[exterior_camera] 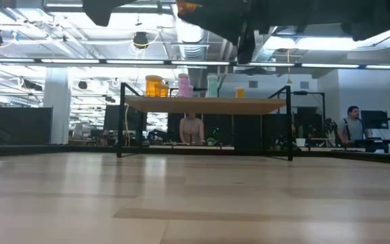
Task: Pick and place medicine bottles onto shelf by color
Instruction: Put the right small orange pill bottle aligned with the other small orange pill bottle on the shelf
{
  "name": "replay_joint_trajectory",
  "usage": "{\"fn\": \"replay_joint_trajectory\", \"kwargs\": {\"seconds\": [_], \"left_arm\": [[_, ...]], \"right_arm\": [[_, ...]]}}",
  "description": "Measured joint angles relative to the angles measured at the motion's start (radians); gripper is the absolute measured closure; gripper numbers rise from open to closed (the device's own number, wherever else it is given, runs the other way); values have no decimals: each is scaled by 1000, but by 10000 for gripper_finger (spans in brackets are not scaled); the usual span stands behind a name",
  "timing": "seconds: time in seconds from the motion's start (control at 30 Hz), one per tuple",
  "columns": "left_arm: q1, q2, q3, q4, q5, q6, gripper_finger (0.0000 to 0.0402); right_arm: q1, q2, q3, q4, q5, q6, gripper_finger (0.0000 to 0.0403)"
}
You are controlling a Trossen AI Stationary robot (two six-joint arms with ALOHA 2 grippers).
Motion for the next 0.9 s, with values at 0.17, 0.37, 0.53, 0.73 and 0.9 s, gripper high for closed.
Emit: {"fn": "replay_joint_trajectory", "kwargs": {"seconds": [0.17,0.37,0.53,0.73,0.9], "left_arm": [[17,37,0,70,8,-1,157],[73,50,0,75,87,-81,151],[96,51,0,96,122,-83,134],[97,126,-1,226,154,-65,117],[118,208,-1,311,194,-68,115]], "right_arm": [[-11,0,2,34,-2,-27,280],[-23,0,2,68,-4,-77,280],[-24,0,2,67,-4,-77,280],[-24,0,2,71,-4,-81,280],[-24,0,2,67,-4,-79,280]]}}
